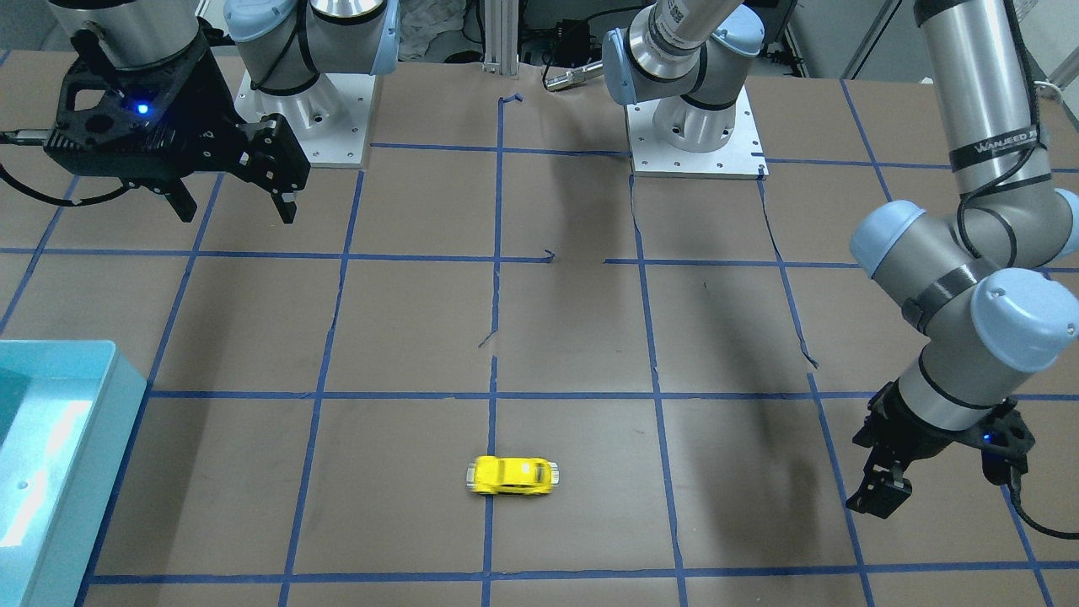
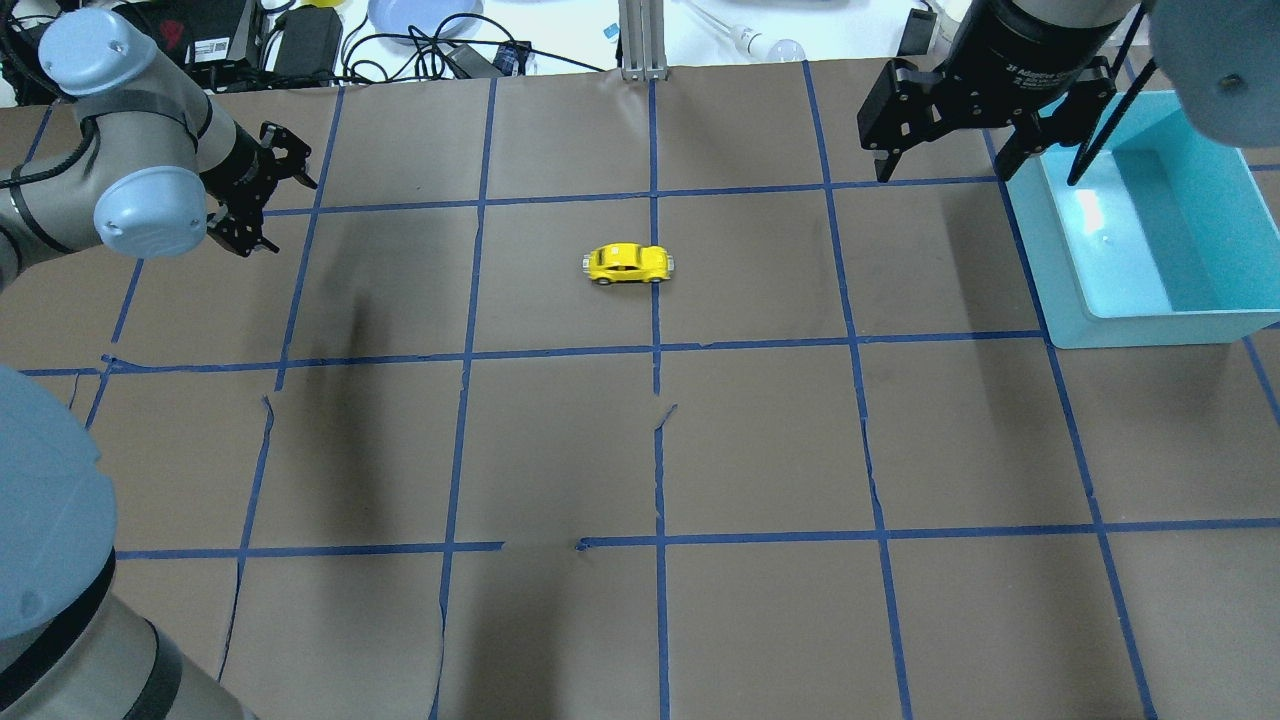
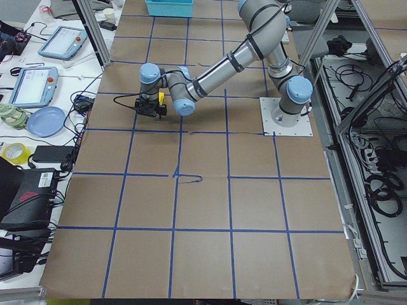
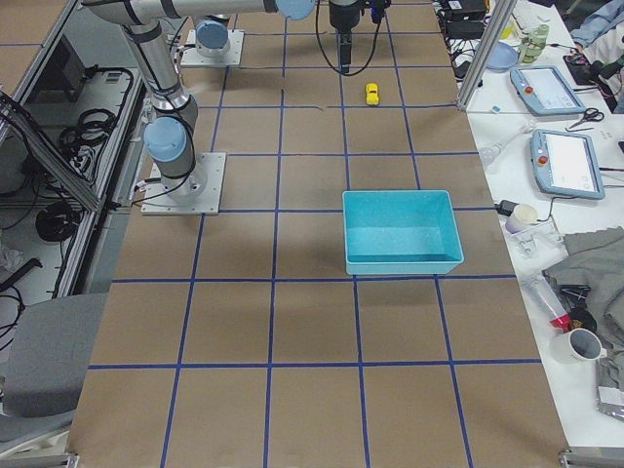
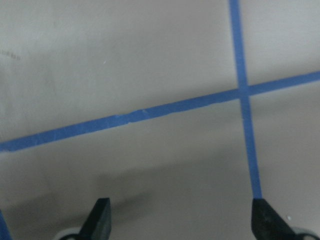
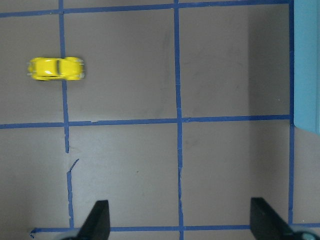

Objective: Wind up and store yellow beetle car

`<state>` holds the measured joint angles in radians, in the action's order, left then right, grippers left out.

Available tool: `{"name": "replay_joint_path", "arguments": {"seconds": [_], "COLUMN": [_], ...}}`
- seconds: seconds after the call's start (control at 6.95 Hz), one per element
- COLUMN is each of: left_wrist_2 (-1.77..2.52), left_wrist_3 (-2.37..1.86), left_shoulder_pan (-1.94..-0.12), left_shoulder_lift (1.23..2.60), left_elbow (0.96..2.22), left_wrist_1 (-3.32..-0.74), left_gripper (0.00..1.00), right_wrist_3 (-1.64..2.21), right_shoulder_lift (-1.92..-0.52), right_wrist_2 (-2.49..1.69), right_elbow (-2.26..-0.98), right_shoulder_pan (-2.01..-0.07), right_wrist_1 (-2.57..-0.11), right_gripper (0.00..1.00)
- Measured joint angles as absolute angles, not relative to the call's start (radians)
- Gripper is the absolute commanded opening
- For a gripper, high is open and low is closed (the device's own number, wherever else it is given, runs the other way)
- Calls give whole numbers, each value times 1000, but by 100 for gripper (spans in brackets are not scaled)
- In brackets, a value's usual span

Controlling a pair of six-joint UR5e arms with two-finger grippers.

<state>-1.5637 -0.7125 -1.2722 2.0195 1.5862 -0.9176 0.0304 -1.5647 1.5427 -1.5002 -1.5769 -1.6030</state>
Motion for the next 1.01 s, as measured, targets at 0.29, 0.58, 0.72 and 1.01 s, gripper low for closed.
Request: {"name": "replay_joint_path", "arguments": {"seconds": [0.29,0.58,0.72,1.01], "left_wrist_2": [-1634,-1646,-1647,-1646], "left_wrist_3": [-367,-148,-106,12], "left_shoulder_pan": [-1285,-1341,-1377,-1430], "left_shoulder_lift": [1905,1831,1810,1771], "left_elbow": [1474,1341,1317,1308], "left_wrist_1": [-1204,-1463,-1515,-1552], "left_gripper": [100,100,100,100], "right_wrist_3": [29,29,29,15], "right_shoulder_lift": [-1565,-1565,-1564,-1560], "right_wrist_2": [1544,1545,1542,1524], "right_elbow": [-1500,-1500,-1500,-1498], "right_shoulder_pan": [-1577,-1577,-1577,-1578], "right_wrist_1": [-1603,-1603,-1603,-1600], "right_gripper": [100,100,100,100]}}
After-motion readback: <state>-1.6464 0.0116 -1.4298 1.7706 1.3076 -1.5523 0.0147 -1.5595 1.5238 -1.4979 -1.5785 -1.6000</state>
